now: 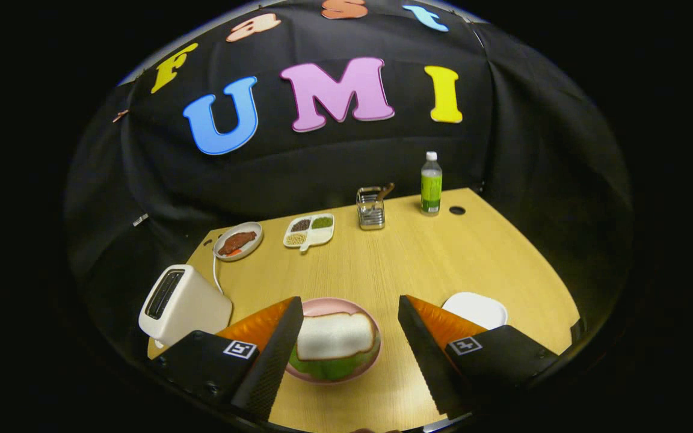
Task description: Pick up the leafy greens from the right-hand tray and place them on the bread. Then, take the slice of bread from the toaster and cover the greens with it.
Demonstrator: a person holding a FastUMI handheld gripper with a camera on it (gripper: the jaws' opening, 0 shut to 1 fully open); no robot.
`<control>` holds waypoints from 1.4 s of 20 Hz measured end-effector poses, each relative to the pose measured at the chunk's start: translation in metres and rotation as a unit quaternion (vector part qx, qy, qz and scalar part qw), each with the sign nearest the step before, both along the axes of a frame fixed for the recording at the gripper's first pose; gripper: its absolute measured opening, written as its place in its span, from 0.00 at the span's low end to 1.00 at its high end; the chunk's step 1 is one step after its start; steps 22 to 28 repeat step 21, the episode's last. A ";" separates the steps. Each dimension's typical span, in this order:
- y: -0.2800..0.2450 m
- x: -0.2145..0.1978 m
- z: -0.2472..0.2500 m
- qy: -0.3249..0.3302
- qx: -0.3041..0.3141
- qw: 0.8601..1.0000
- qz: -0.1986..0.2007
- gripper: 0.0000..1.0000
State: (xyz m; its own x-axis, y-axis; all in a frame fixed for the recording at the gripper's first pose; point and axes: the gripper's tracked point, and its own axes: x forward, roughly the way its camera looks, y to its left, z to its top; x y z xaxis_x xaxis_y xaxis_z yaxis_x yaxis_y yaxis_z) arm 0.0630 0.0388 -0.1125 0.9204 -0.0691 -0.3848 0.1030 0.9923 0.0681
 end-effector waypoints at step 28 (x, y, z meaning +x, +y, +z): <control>0.001 -0.091 0.114 -0.155 -0.078 0.985 0.013 0.99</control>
